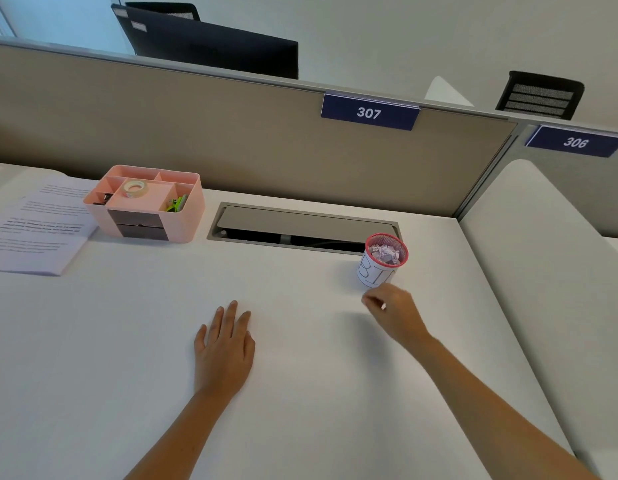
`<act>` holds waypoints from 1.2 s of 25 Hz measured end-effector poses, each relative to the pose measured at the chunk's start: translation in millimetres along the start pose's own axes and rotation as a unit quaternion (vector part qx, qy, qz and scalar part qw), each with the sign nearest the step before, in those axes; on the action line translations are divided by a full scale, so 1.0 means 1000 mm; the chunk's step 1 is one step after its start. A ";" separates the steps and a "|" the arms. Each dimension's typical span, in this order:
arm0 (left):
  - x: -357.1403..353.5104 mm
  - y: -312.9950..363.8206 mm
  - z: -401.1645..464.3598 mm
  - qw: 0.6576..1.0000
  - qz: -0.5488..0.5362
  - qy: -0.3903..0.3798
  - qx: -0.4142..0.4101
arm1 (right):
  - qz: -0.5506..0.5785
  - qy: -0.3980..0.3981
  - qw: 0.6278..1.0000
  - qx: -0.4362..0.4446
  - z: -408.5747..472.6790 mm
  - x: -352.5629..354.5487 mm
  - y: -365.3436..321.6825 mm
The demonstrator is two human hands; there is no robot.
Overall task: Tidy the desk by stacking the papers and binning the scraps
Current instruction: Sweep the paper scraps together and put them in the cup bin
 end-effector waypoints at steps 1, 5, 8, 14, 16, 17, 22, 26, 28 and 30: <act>0.000 0.000 0.000 1.000 0.000 0.001 0.000 | 0.002 -0.048 0.998 -0.034 -0.011 -0.011 0.009; -0.001 0.000 -0.001 1.000 0.000 0.004 0.003 | -0.024 -0.118 0.989 -0.088 -0.032 -0.028 0.023; -0.002 0.000 0.000 1.000 0.000 0.001 0.002 | -0.079 -0.124 0.986 -0.075 -0.033 -0.033 0.019; -0.001 0.001 -0.001 1.000 0.002 0.002 0.006 | -0.183 -0.115 0.976 -0.026 -0.031 -0.040 0.009; -0.001 0.001 -0.001 1.000 0.004 0.000 0.006 | -0.212 -0.126 0.969 -0.029 -0.028 -0.042 0.005; -0.001 0.001 -0.001 1.000 0.004 0.000 0.006 | -0.225 -0.128 0.965 -0.033 -0.027 -0.045 0.004; 0.001 0.002 -0.001 1.000 -0.001 -0.004 0.006 | -0.248 -0.114 0.960 -0.056 -0.025 -0.049 0.000; 0.001 0.001 -0.002 1.000 0.003 -0.004 0.005 | -0.177 -0.053 0.982 -0.048 -0.024 -0.029 -0.013; 0.001 0.001 -0.001 1.000 0.001 -0.004 0.006 | -0.085 0.030 0.995 -0.047 -0.016 -0.004 -0.020; 0.001 0.002 -0.001 1.000 -0.004 -0.004 0.007 | -0.035 0.099 0.992 -0.064 0.005 0.026 -0.019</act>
Point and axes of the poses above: each hand's wrist, its own z-axis towards the middle knuckle, its own x-axis out of the back of the hand, y = z × x, the point moved 5 cm from there along z, towards the middle knuckle, and after that the axes turned 8 degrees about -x, right-handed, at the moved point
